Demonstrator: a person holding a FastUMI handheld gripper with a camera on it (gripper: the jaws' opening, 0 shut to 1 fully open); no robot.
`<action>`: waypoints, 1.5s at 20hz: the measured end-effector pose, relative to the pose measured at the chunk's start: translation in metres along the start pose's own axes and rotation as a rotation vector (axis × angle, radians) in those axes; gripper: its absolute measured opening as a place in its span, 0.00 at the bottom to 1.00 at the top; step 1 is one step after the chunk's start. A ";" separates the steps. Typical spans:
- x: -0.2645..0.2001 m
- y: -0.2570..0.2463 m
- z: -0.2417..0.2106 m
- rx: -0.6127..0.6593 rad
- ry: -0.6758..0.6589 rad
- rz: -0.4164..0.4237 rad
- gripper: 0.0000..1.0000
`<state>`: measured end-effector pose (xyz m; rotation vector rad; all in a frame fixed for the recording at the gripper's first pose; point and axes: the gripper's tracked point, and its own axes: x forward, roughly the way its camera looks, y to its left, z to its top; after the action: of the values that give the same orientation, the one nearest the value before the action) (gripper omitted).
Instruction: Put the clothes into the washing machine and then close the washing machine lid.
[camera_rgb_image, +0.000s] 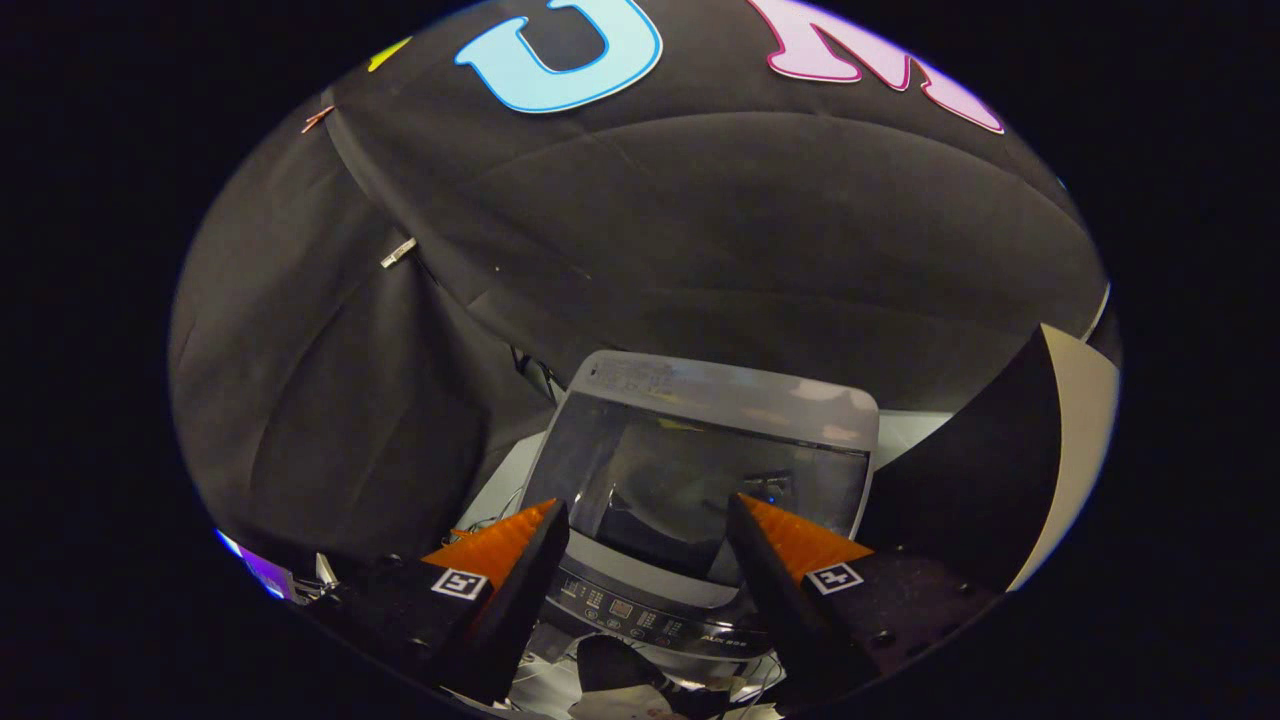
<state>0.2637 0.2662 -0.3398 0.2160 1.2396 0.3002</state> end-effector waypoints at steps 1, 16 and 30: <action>-0.002 0.000 0.003 -0.002 -0.012 0.001 0.99; -0.096 0.037 0.051 -0.137 -0.461 -0.010 0.99; -0.294 0.050 -0.011 -0.259 -0.870 0.000 0.99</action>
<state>0.1618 0.2134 -0.0645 0.0996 0.3351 0.3143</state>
